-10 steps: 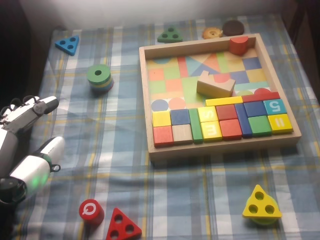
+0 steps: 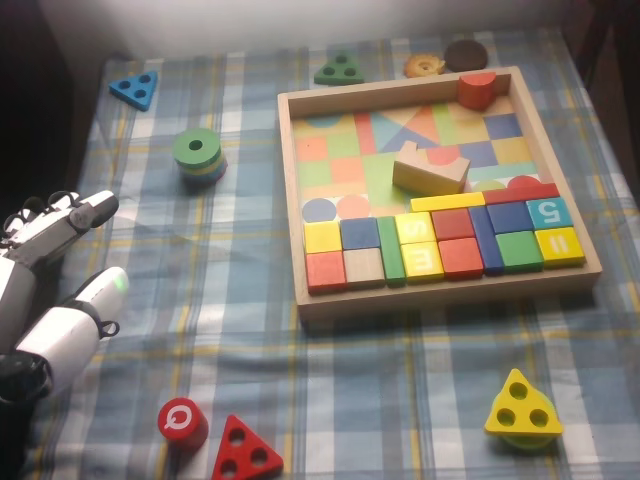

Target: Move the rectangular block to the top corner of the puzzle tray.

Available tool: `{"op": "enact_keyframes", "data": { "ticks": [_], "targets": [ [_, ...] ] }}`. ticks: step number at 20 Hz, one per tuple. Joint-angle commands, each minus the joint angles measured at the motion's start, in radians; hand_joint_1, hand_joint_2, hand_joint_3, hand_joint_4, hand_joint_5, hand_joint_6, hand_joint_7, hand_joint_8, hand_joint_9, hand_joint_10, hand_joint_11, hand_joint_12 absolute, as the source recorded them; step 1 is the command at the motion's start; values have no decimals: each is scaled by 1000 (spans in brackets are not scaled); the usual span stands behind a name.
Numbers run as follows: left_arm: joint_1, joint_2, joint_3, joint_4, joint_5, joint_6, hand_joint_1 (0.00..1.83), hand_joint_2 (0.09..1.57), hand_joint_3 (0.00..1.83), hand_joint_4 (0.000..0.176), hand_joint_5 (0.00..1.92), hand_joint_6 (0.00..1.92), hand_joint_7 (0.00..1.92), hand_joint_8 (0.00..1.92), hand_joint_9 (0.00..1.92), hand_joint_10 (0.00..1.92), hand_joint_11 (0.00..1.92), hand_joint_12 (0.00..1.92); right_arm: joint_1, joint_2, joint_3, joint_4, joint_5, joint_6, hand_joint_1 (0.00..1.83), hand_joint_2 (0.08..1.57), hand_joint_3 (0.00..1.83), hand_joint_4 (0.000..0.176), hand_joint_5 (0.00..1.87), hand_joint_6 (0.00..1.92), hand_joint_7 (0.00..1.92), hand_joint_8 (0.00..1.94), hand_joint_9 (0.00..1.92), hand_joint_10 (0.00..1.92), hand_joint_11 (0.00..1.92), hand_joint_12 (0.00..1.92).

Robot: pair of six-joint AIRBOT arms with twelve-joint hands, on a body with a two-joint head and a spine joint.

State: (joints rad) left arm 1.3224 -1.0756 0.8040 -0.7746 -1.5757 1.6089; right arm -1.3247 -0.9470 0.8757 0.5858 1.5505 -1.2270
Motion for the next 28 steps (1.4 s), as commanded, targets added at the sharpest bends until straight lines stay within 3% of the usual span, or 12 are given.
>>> {"op": "enact_keyframes", "data": {
  "ticks": [1,2,4,7,10,13,14,15,16,17,21,28],
  "targets": [
    [-8,0,4,43,-105,-9,721,1404,0,37,498,7,287,4,182,20,0,0,13,14,31,-36,59,59,198,1167,0,12,320,0,290,0,276,0,0,979],
    [-9,0,5,44,-105,-9,699,1402,0,47,497,4,275,1,173,13,0,0,15,30,76,-85,19,174,241,1135,0,0,219,0,143,6,115,12,0,641],
    [-13,1,6,47,-104,-9,756,1390,0,22,512,7,284,3,181,14,0,0,32,45,108,-137,-27,254,363,1048,0,18,175,7,13,0,4,0,0,690],
    [-13,1,6,47,-99,-9,746,1391,0,36,504,2,279,1,186,14,0,0,97,79,132,-238,-121,272,419,1002,0,17,175,2,6,1,19,5,0,933],
    [-13,0,6,46,-92,-9,731,1394,0,25,509,3,280,2,179,7,0,0,207,124,163,-398,-284,298,555,1040,8,77,161,0,213,23,238,50,0,1149],
    [-13,0,7,47,-82,-9,751,1393,0,10,514,2,287,3,187,7,0,0,293,120,246,-553,-395,505,879,1106,9,0,184,6,626,96,738,202,294,1411],
    [-13,0,7,47,-82,-9,752,1391,0,15,513,2,288,3,189,8,0,0,315,114,274,-600,-421,577,989,1126,0,0,208,5,763,227,796,607,473,1496],
    [-13,1,7,49,-81,-9,752,1391,0,15,513,2,288,3,189,8,0,0,351,104,310,-666,-466,673,989,1126,0,0,208,5,763,227,796,607,473,1496],
    [-13,1,7,49,-78,-9,710,1402,4,19,500,3,280,2,181,4,0,0,380,98,337,-722,-508,729,1118,1103,0,0,297,12,788,1020,860,1452,726,1836],
    [-13,1,8,49,-72,-9,676,1409,5,29,489,0,272,0,172,2,0,0,435,93,366,-801,-573,780,1154,1086,0,0,397,23,899,1837,1127,1899,1165,1918],
    [-12,1,10,51,-69,-9,706,1410,1,28,482,4,277,3,186,7,0,0,596,80,411,-1028,-737,856,1385,1073,0,0,504,16,1448,1941,1660,1921,1698,1921],
    [-11,-2,13,58,-55,-9,684,1411,3,32,477,1,278,2,188,2,0,0,825,-68,564,-1554,-884,1227,1777,1072,2,0,517,2,1461,1941,1674,1921,1720,1921]
  ]
}}
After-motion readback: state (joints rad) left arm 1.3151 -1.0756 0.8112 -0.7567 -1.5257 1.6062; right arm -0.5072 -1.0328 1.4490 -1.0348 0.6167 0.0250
